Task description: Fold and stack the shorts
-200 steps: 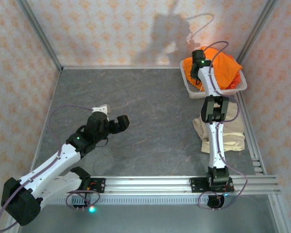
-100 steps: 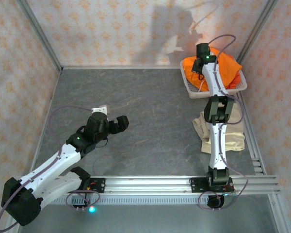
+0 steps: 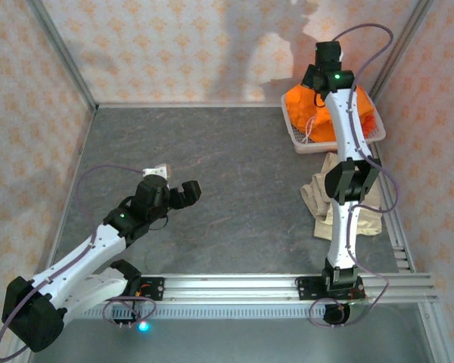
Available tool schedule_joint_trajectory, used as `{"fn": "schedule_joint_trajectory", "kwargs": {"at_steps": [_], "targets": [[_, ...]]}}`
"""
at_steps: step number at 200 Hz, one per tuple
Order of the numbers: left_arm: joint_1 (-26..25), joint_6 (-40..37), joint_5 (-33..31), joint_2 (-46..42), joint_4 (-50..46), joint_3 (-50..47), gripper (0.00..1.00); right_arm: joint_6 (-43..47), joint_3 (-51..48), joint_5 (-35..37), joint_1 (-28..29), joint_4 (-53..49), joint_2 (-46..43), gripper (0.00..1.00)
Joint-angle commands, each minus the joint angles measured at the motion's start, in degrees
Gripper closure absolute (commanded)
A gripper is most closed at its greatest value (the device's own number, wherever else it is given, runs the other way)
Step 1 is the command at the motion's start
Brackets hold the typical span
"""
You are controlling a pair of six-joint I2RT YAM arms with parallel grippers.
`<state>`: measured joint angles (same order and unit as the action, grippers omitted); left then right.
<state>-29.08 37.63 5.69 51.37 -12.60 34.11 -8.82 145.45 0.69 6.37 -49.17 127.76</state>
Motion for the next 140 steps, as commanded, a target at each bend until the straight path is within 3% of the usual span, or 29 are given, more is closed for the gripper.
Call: {"fn": "schedule_joint_trajectory", "kwargs": {"at_steps": [1,140], "targets": [[0.49,0.25,-0.91,-0.19,0.35,-0.88,0.00,1.31,1.76,-4.49,2.31,2.41,-6.99,1.00],[0.49,2.07,-1.23,-0.03,1.75,-1.41,0.00,-4.21,8.99,-32.25,19.55,8.29,-19.31,1.00]]}}
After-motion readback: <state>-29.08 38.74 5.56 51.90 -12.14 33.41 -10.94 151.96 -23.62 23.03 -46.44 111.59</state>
